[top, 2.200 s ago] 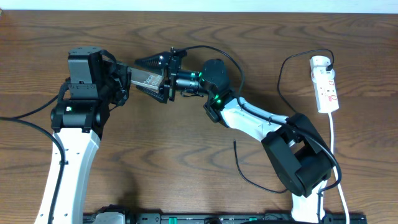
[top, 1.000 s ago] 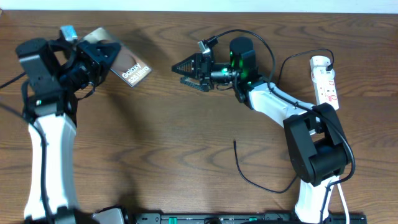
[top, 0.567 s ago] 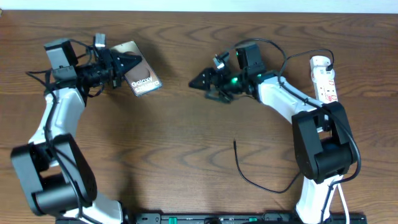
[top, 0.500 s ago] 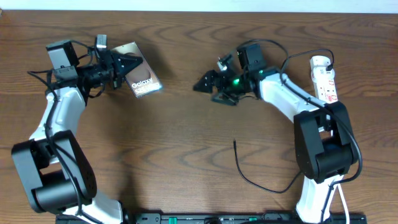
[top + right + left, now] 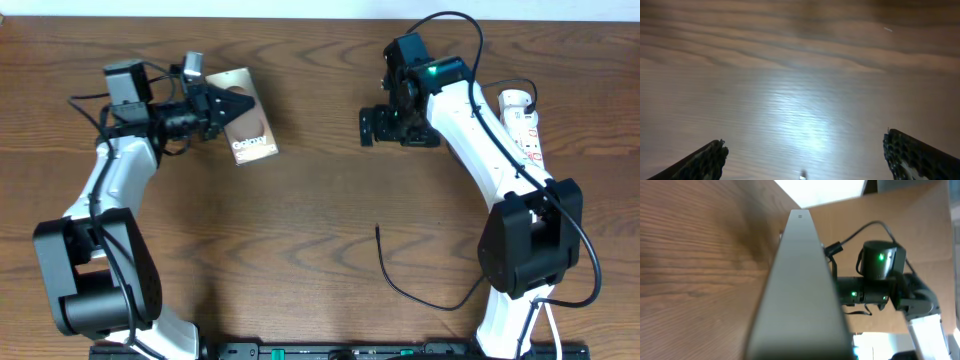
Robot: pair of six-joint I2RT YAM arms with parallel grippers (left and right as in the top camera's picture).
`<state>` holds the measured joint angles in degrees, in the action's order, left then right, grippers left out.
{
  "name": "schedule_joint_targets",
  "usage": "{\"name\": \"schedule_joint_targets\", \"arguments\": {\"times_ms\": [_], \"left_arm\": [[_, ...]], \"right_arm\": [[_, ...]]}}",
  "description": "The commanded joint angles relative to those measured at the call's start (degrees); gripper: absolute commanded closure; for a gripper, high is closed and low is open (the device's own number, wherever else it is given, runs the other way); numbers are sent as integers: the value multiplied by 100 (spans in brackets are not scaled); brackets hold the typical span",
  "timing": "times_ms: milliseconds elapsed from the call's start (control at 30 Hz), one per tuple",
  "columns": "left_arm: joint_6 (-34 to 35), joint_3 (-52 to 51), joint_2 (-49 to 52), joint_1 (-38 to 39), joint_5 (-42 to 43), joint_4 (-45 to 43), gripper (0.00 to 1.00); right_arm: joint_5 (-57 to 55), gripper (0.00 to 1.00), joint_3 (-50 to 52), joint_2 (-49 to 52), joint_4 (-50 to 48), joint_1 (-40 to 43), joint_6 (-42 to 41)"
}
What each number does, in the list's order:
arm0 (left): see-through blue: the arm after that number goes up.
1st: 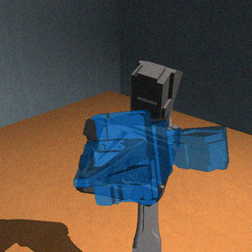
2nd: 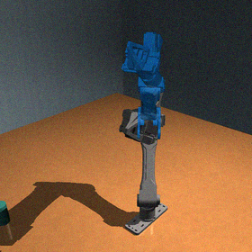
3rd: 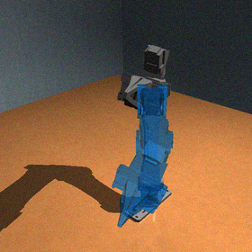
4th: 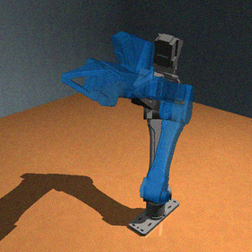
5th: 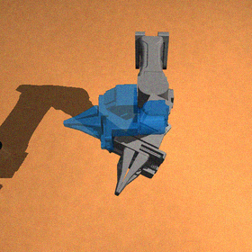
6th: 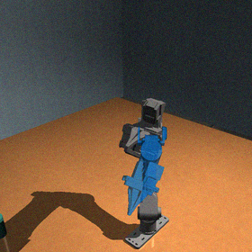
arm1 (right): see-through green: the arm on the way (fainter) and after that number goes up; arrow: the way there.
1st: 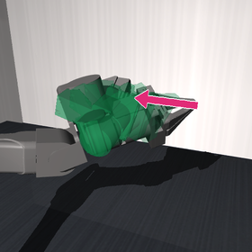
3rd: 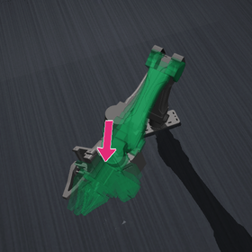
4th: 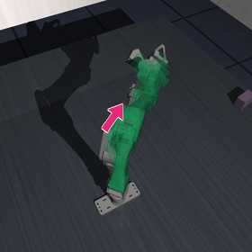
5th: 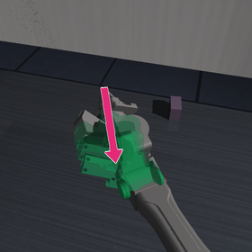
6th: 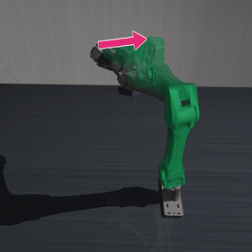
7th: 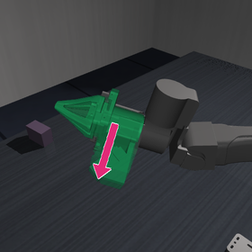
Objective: Plug charger to phone and switch on socket
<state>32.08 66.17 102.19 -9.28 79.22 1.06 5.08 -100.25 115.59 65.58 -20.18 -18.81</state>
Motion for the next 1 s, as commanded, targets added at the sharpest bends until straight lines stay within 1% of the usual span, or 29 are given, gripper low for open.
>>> {"name": "schedule_joint_targets", "arguments": {"times_ms": [0,100,267,400,600,733,900,967], "left_arm": [[-323,103,166,142,243,-28,93],[-402,103,260,210,243,-28,93],[-468,103,522,221,251,-31,93],[-693,103,748,225,398,-33,93],[-697,103,992,225,396,-31,93],[-699,103,1010,223,387,-35,93],[-699,103,1010,223,363,-35,93],[-697,103,1010,223,221,-31,93]], "right_arm": [[-608,1,-66,-116,192,-50,267],[-503,1,-61,-116,363,-74,461],[-7,1,-20,-116,614,-114,752],[437,1,20,-116,802,-166,1001],[518,1,393,-116,763,-485,1027],[492,1,859,-116,457,-660,772],[428,1,1569,-118,-103,-704,260],[428,1,1786,-127,-267,-704,118]]}}
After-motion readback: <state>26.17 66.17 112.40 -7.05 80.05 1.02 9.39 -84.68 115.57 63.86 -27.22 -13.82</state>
